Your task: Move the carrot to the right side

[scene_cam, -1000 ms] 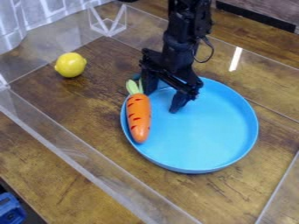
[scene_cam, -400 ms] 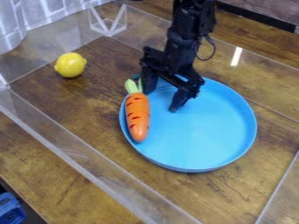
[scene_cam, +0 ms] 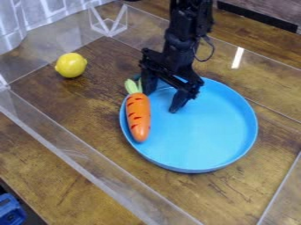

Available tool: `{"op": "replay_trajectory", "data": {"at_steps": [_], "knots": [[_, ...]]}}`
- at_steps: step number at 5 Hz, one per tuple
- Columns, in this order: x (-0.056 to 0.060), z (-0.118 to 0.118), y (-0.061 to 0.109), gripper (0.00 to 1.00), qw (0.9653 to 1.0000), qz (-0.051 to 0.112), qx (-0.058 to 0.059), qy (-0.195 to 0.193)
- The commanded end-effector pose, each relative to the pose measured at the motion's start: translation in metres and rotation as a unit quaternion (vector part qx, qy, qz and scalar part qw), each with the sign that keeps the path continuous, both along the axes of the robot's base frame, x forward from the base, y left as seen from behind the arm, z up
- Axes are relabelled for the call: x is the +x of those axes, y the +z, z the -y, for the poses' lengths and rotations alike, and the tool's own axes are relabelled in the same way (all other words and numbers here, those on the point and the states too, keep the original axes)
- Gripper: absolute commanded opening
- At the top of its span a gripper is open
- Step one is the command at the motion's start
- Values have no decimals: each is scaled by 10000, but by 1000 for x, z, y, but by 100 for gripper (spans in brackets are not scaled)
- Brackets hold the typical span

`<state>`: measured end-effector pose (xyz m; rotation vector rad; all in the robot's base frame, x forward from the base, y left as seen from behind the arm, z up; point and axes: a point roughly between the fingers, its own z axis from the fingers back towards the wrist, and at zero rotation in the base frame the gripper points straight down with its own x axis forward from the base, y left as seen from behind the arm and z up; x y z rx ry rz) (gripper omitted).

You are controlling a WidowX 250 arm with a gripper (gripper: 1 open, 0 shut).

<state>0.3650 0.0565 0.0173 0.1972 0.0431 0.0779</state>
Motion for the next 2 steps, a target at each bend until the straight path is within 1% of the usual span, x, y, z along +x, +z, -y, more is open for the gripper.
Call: {"op": "replay_trajectory", "data": {"at_steps": [1, 2], "knots": [[-41, -35, -20, 100, 9985, -543, -13, -5], [-55, -42, -20, 100, 9978, -587, -70, 299]]}}
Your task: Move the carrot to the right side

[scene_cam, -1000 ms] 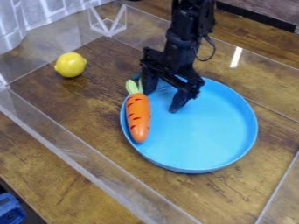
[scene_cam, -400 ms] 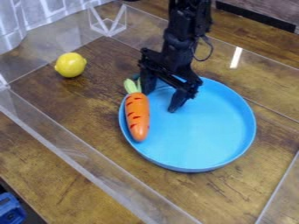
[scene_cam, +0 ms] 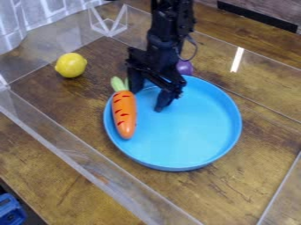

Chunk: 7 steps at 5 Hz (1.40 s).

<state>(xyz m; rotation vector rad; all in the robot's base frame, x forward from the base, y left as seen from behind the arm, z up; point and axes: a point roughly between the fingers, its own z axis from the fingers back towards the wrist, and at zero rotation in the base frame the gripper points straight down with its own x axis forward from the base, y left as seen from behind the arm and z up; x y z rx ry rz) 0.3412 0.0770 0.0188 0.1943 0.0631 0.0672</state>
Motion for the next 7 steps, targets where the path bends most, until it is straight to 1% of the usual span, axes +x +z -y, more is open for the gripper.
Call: {"op": "replay_trajectory", "data": {"at_steps": [1, 2, 3, 4, 5, 6, 7], "knots": [[-35, -26, -22, 100, 9970, -503, -69, 582], [-39, -26, -22, 0, 9953, -508, -124, 811], [-40, -21, -20, 100, 9951, -521, -146, 824], [-42, -15, -18, 100, 9949, -540, -177, 832], [-45, -2, -16, 100, 9963, -558, -200, 616], [-47, 10, -15, 0, 9973, -564, -227, 416], [-46, 16, -13, 100, 9961, -545, -261, 650]]}}
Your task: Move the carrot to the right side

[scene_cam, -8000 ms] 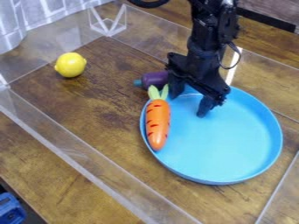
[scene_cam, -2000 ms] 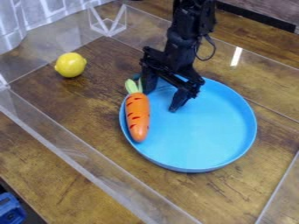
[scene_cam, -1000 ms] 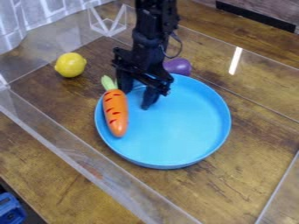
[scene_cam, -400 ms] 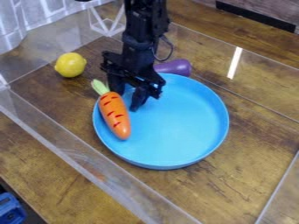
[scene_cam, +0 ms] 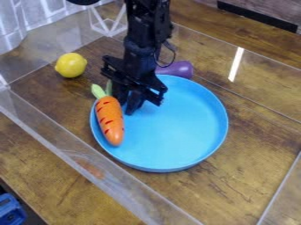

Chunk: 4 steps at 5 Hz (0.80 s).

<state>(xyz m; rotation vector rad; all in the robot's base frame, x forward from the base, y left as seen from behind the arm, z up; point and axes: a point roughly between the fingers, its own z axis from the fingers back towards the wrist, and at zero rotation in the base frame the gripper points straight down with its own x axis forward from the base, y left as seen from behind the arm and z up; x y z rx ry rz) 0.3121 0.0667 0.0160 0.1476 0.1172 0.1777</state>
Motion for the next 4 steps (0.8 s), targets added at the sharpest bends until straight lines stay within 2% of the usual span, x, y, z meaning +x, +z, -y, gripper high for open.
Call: {"op": "replay_trajectory", "data": {"at_steps": [1, 4], "knots": [[-13, 10, -7, 100, 9991, -310, -96, 282], [-7, 41, -2, 100, 9962, -236, -223, 806]]}}
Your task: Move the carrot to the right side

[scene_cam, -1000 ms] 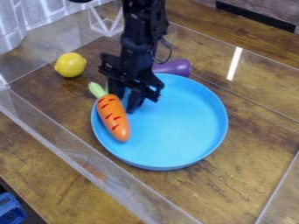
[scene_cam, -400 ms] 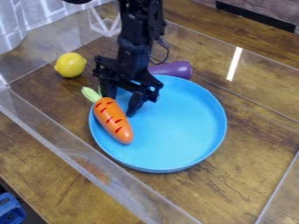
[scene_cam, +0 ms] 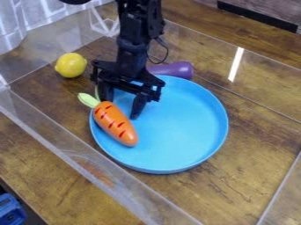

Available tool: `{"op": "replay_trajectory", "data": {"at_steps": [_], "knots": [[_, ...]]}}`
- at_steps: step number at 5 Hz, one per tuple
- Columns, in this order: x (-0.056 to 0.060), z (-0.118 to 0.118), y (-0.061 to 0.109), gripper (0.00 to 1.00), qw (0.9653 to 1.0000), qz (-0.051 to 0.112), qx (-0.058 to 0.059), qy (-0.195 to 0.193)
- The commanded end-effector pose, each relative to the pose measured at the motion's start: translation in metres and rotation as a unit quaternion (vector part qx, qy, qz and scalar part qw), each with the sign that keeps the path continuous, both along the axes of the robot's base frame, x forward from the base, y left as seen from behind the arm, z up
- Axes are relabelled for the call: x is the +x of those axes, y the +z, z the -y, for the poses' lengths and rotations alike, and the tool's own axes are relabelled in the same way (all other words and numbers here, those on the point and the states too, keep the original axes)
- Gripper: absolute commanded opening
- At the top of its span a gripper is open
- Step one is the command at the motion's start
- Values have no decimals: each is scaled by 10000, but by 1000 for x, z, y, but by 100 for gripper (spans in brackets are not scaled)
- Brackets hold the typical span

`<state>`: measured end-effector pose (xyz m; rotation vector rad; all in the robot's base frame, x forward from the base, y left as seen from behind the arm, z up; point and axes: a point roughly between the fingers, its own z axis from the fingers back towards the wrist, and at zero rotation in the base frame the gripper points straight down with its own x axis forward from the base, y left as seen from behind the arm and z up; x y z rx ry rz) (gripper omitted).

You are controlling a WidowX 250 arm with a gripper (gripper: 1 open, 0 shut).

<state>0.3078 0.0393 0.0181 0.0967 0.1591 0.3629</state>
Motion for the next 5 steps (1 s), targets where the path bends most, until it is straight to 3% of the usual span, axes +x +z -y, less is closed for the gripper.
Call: {"op": "replay_trajectory", "data": {"at_steps": [1, 3, 5], "knots": [[-4, 19, -4, 100, 9997, -82, -45, -245], [-6, 30, -3, 100, 9990, -30, -72, -440], [13, 24, -4, 100, 9999, 21, -92, -39]]}}
